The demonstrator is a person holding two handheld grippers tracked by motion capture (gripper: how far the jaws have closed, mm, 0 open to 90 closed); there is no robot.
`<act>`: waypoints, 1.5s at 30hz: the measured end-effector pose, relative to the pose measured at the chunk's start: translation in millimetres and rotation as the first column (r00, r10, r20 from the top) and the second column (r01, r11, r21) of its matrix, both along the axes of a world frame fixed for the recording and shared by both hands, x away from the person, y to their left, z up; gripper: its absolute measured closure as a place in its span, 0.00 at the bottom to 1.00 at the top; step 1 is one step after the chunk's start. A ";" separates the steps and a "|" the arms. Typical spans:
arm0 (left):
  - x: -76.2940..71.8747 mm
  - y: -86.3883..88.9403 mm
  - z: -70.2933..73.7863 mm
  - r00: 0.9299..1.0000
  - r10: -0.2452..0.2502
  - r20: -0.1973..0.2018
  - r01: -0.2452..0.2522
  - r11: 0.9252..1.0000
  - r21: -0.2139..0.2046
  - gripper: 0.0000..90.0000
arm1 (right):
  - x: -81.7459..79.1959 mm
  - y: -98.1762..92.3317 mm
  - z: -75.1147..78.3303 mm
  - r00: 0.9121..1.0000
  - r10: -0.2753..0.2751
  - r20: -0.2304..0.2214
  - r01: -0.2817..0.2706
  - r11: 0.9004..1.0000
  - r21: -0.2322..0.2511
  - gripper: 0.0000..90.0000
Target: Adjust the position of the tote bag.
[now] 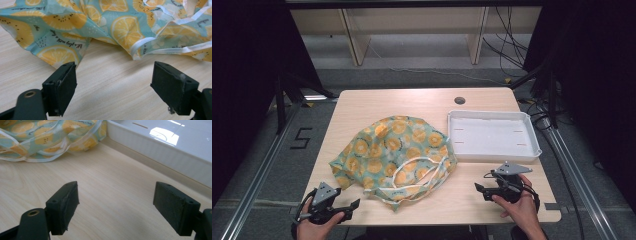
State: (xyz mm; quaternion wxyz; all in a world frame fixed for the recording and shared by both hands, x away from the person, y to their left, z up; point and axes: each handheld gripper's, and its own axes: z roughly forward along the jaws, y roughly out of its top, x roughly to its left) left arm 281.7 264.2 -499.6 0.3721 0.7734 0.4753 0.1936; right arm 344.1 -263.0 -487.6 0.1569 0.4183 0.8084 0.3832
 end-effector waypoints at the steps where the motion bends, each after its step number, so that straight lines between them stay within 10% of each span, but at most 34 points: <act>1: -0.2 -0.1 0.0 1.000 0.003 0.004 -0.003 1.000 -0.004 0.21 | -0.1 -0.1 -0.2 1.000 0.001 -0.001 -0.001 1.000 -0.002 0.24; 15: 0.9 -3.1 -0.2 1.000 -0.005 -0.003 0.005 1.000 -0.015 0.21 | 0.1 -0.2 -0.4 1.000 0.012 -0.005 -0.012 1.000 -0.024 0.24; 27: 2.4 -15.9 -0.1 1.000 0.001 0.003 -0.001 0.992 -0.123 0.22 | -0.1 1.9 -0.5 1.000 0.010 0.012 -0.009 1.000 -0.015 0.24; 39: 23.2 -37.3 -8.8 0.992 -0.122 -0.012 0.122 0.992 -0.015 0.45 | -0.3 5.6 -0.7 1.000 0.022 0.008 -0.022 1.000 -0.011 0.24; 45: 32.8 -40.2 -13.4 0.988 -0.154 0.021 0.153 0.987 0.059 0.77 | 0.4 5.8 -1.0 0.999 0.050 0.011 -0.049 0.998 -0.024 0.25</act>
